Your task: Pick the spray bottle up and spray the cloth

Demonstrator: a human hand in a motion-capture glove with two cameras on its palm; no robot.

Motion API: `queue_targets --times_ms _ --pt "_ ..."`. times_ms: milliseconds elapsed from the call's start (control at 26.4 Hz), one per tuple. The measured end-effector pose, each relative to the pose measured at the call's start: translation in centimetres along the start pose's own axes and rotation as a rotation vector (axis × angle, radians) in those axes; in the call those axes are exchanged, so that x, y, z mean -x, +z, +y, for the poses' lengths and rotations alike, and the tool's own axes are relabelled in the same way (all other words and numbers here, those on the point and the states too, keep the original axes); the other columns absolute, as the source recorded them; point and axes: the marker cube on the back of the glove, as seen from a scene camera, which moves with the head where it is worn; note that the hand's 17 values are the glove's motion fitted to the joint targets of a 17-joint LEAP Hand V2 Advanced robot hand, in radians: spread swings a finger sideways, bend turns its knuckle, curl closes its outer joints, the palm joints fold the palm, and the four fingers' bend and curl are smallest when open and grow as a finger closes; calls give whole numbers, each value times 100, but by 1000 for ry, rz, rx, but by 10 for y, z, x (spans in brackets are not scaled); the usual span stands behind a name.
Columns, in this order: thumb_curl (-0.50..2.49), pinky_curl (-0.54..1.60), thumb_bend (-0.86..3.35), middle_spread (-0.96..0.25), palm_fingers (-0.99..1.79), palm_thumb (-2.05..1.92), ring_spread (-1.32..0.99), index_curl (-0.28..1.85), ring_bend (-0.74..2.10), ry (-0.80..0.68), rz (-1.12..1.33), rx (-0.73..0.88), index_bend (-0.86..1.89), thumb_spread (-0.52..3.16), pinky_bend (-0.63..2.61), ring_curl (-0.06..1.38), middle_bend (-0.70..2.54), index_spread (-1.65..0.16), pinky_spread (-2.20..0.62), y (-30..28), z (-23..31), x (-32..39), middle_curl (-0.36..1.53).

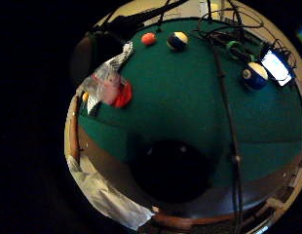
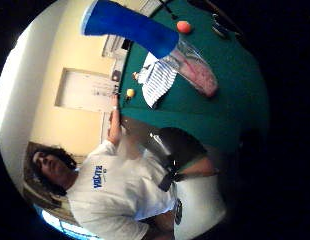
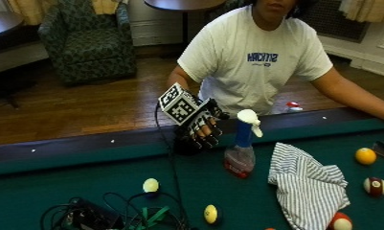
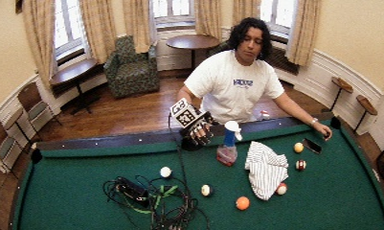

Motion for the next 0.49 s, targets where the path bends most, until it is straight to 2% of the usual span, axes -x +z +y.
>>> queue_targets --times_ms 228,493 --pt "31 32 -1 -7 45 60 -6 17 55 -12 -227 -14 12 97 46 29 27 -39 23 12 -30 12 33" --pt "32 30 -2 -10 58 63 -8 21 52 -6 -381 -26 18 98 36 29 31 -38 22 23 -56 25 35"
